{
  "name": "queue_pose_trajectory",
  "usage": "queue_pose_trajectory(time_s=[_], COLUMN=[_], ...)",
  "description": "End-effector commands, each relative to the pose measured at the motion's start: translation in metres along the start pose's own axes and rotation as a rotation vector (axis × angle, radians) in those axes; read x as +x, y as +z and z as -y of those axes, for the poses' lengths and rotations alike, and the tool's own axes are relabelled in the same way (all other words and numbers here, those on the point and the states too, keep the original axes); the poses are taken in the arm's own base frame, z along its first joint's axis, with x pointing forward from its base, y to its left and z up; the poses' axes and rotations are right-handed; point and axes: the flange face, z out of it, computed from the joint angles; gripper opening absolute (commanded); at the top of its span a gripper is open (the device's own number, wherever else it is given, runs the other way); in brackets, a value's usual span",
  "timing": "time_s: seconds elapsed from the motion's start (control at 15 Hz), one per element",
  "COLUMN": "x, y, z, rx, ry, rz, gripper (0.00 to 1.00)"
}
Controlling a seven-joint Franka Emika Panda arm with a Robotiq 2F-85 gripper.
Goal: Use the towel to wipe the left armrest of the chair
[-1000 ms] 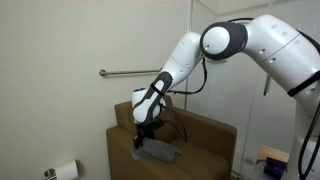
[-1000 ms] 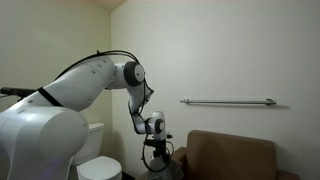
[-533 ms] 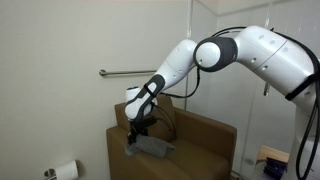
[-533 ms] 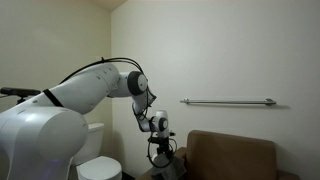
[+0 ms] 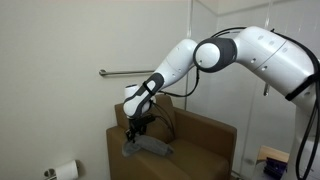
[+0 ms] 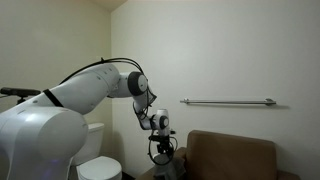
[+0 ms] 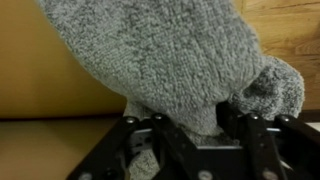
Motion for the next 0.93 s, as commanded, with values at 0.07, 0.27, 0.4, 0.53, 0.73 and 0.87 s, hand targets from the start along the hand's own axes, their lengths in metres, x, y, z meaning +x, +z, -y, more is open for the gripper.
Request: queue_pose_trajectory(time_s=[0.07, 0.27, 0.4, 0.53, 0.73, 0.87], x=[0.0, -0.002, -0.004, -0.01, -0.024, -0.039], y=[-0.035, -0.063, -0.082, -0.103, -0.125, -0.136], z=[0.0, 0.002, 0.003, 0.005, 0.008, 0.008], rx=[0.009, -0.003, -0.005, 0.009, 0.017, 0.022], ry=[0.008, 0.008, 0.007, -0.001, -0.013, -0.019], rz=[0.009, -0.015, -0.028, -0.04, -0.051, -0.051], gripper=[0.86, 1.0, 1.0, 1.0, 1.0, 1.0])
